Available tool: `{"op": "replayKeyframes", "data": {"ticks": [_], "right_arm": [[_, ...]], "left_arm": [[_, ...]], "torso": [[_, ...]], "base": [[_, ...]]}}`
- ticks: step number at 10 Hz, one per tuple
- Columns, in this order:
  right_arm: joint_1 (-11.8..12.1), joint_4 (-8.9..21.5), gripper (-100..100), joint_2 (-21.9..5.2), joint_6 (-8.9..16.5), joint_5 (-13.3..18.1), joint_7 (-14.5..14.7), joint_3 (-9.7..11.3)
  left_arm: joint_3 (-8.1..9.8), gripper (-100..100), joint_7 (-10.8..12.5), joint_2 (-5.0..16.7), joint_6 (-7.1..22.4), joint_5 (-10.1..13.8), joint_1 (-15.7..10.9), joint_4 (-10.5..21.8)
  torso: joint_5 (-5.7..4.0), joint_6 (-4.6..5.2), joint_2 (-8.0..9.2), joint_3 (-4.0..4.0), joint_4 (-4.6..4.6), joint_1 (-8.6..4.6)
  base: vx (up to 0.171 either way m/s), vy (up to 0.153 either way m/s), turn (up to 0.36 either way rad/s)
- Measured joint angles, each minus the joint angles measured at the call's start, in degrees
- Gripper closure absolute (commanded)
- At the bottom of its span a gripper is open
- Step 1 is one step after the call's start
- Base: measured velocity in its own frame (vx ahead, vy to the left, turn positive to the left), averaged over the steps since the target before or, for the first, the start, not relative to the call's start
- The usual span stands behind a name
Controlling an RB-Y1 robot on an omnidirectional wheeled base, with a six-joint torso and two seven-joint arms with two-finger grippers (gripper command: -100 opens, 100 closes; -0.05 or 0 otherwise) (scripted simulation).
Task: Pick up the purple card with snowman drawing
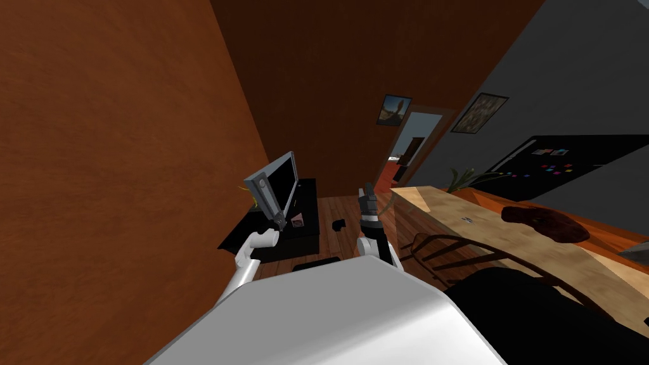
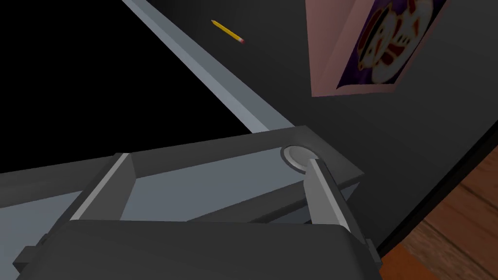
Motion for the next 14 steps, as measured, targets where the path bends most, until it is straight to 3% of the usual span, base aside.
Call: {"op": "replayKeyframes", "data": {"ticks": [14], "right_arm": [[0.0,0.0,0,0.0,0.0,0.0,0.0,0.0]], "left_arm": [[-4.85,-100,4.6,4.2,20.5,8.1,-10.6,14.2]], "torso": [[-0.01,-0.02,-0.02,-0.02,-0.01,0.00]], "base": [[0.059,-0.035,-0.004]]}}
